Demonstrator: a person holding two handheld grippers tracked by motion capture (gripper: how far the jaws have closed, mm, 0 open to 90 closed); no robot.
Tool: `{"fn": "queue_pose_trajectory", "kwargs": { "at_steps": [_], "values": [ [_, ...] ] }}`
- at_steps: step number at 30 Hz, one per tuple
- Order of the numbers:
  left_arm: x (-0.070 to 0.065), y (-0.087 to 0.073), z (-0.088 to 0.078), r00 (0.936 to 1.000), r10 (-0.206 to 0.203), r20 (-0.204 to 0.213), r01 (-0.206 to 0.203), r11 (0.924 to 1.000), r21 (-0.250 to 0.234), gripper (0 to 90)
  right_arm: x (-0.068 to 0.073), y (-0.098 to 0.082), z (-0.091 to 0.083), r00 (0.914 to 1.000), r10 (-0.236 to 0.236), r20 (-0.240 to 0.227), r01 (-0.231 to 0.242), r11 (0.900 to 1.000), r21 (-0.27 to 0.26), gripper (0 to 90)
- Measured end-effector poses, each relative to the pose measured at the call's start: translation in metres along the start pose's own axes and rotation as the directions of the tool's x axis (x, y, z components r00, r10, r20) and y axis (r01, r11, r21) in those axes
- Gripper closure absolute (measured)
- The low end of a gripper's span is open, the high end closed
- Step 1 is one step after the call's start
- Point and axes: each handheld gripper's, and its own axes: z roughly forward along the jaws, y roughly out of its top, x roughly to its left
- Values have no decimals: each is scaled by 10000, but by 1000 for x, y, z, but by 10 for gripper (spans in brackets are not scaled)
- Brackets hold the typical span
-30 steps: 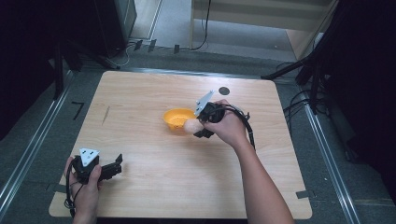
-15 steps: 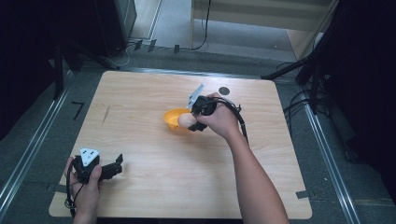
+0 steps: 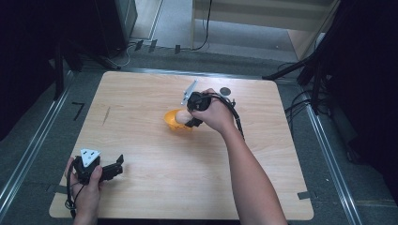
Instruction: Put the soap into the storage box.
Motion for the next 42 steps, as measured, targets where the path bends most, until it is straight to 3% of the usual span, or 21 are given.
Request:
{"fn": "queue_pose_trajectory", "kwargs": {
  "at_steps": [8,12,17,28,42],
  "values": [
    [0,0,0,10000,-12,17,12,10000,-10,0,-6,11,7,9994,-43,-337,53,9996,273,333],
    [0,0,0,10000,4,58,-3,10000,-18,0,-9,12,8,9993,242,-300,-237,9996,175,333],
    [0,0,0,10000,-12,66,13,10000,-22,0,-14,12,14,9961,408,-788,-373,9983,454,332],
    [0,0,0,10000,-36,71,36,10000,-8,0,-19,10,22,9919,682,-1072,-571,9930,1039,329],
    [0,0,0,10000,-32,63,32,10000,-1,0,-23,1,21,9835,1348,-1208,-1290,9901,547,335]
  ]
}}
